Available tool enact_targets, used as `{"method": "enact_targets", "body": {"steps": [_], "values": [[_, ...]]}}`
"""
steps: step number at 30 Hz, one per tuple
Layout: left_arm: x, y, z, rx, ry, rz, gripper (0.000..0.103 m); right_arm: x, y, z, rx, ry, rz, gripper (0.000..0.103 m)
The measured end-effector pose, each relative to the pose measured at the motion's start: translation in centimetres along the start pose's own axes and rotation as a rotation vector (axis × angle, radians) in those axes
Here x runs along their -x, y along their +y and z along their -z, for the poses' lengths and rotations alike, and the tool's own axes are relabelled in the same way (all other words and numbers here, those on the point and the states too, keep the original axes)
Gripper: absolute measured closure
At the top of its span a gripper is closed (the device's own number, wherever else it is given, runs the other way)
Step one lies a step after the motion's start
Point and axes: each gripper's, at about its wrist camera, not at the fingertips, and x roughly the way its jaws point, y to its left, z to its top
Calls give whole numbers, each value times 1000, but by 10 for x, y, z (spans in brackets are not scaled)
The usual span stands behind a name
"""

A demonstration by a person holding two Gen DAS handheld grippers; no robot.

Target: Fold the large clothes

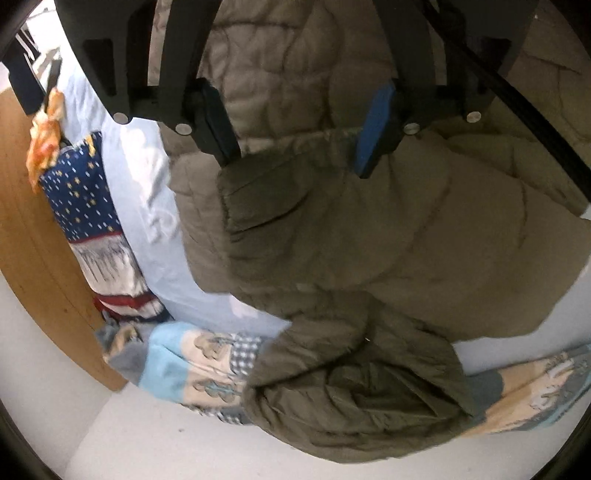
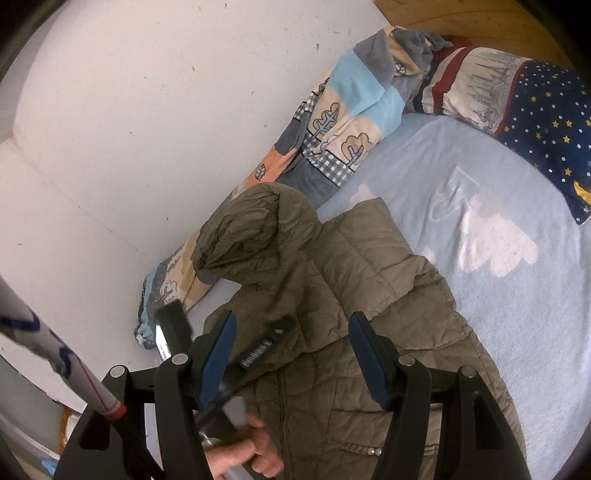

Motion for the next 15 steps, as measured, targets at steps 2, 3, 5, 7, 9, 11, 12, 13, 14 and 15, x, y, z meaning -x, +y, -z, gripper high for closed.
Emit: {"method": "enact_targets", "body": {"steps": [2,3,5,7,9,11,12,13,14,15], "values": [[11,-3,0,-19,-3,35,41,1,-1,0,-2,-3,1,35],[18,-2,0,-21,-11,55,41,1,-1,0,-4,-5,3,35],[38,4,-5,-21,-42,85,40,2,-2,-1,-8,-7,6,35],[61,17,-14,-14,-87,84,40,3,-5,-1,-16,-12,10,35],[81,41,-28,6,-136,30,39,4,-6,-2,-20,-14,14,35],[91,71,-42,34,-161,-74,38,3,-6,-1,-22,-14,18,35],[93,85,-46,49,-163,-121,38,2,-5,-1,-22,-9,19,35],[92,99,-50,66,-159,-158,38,0,-5,1,-20,-3,20,35],[88,122,-53,95,-137,-217,38,-2,-4,2,-18,1,21,35],[85,135,-55,110,-121,-254,38,-4,-3,3,-14,4,23,35]]}}
